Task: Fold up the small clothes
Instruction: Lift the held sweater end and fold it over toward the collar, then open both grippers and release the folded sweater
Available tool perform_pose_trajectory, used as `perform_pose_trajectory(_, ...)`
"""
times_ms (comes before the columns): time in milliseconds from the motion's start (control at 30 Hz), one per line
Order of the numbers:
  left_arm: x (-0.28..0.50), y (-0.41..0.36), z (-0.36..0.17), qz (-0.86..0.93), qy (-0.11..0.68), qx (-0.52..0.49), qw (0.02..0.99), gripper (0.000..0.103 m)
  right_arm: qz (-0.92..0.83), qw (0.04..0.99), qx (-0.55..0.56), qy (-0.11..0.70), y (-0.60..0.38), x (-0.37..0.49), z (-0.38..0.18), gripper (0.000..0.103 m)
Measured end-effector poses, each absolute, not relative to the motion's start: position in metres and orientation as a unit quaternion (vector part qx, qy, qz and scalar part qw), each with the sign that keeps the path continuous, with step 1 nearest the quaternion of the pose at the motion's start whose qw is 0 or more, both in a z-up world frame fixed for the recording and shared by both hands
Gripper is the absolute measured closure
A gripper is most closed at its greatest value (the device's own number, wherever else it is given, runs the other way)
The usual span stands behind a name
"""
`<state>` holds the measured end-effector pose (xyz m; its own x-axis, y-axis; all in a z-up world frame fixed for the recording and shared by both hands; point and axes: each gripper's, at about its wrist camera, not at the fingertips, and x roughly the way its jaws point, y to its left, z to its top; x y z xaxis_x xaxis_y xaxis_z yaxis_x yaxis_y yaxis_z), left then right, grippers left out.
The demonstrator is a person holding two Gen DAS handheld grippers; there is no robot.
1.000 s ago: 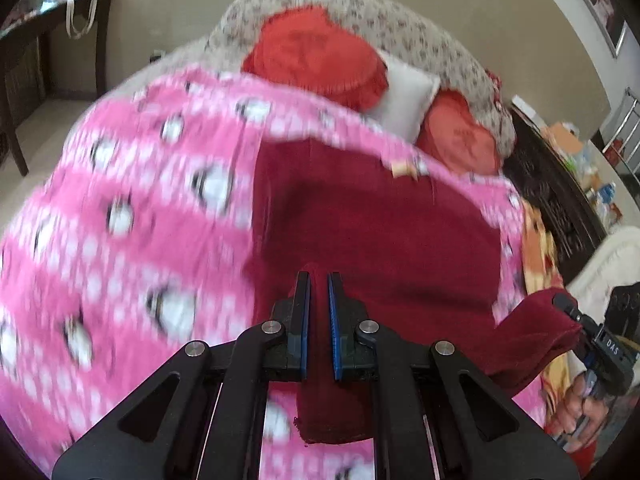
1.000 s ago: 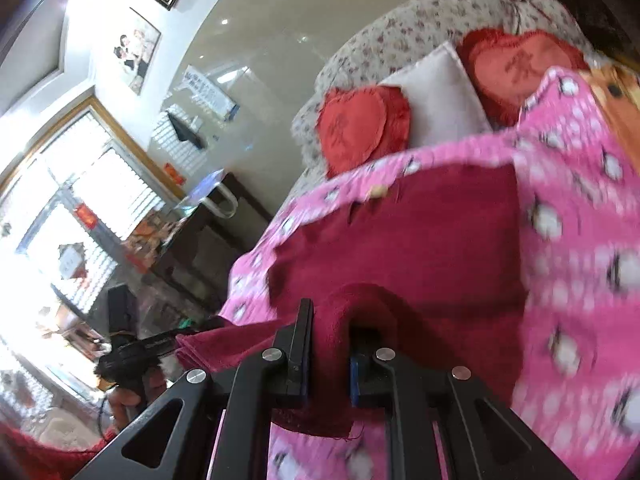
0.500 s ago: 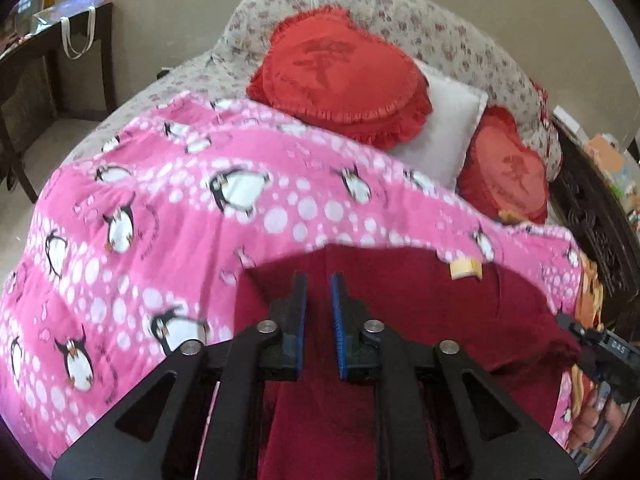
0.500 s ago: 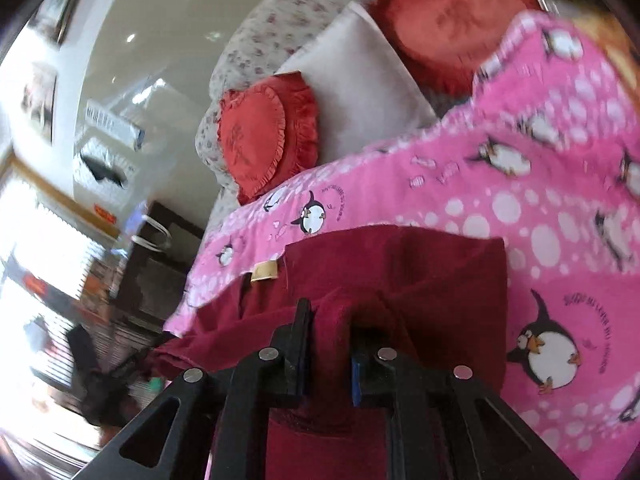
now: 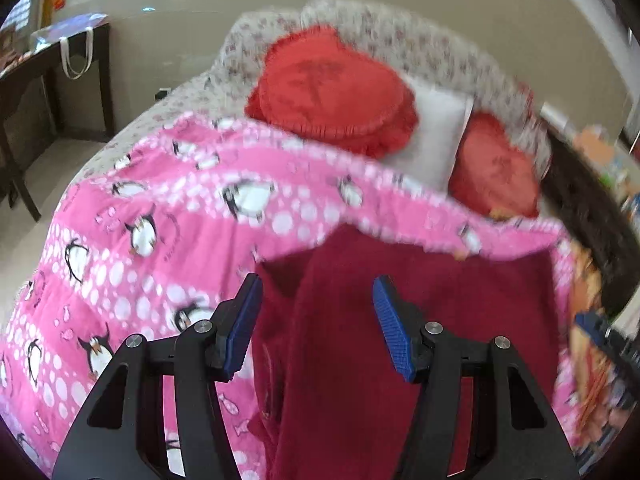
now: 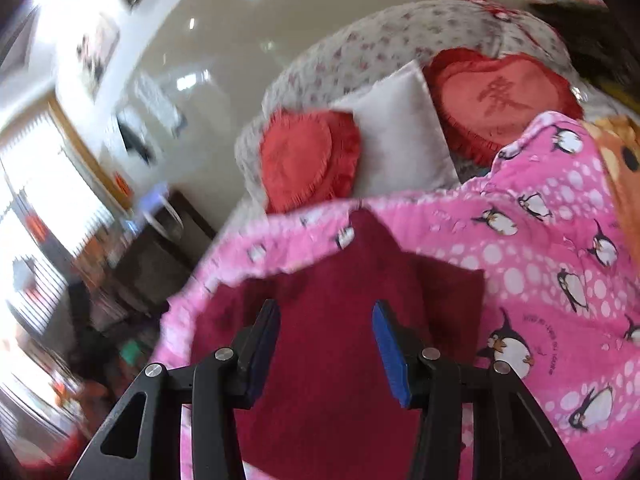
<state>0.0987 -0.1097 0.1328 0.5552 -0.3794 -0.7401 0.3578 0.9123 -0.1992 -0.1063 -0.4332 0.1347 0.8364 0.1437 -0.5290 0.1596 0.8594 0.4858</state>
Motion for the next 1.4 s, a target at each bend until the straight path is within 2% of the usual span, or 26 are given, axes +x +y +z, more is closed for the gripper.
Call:
perform_pose_trajectory(200,0.119,-0.135,0.083,-0.164,0.464,0.022,0.87,0.046,-0.056,0.916,0.225,0.329,-0.438,-0.043,0.103,0.057)
perform_pose_trajectory(333,0.127,-0.137,0.073,-0.154,0.459,0.022,0.875,0.045,-0.095,0.904,0.209,0.361,-0.456,-0.016,0.076,0.067)
perform_pose_trajectory(433,0.128,-0.141,0.074,-0.149,0.456,0.033,0.877,0.044,-0.103,0.905,0.204,0.358,-0.461,-0.011,0.073,0.067)
perform_pose_trajectory(733,0.122,-0.139,0.077,-0.145,0.458,0.033,0.876,0.044,-0.086,0.915,0.194,0.343,-0.432,-0.066,0.109,0.065)
perform_pose_trajectory(1000,0.11,-0.135,0.082,-0.14,0.463,0.034,0.874,0.044,-0.102,0.896,0.208,0.379,-0.438,-0.081,0.071,0.064)
perform_pose_trajectory(1400,0.071,-0.122,0.085,-0.161,0.474,0.03,0.865,0.044,-0.134,0.904,0.125,0.386,-0.407,-0.11,0.094,0.059)
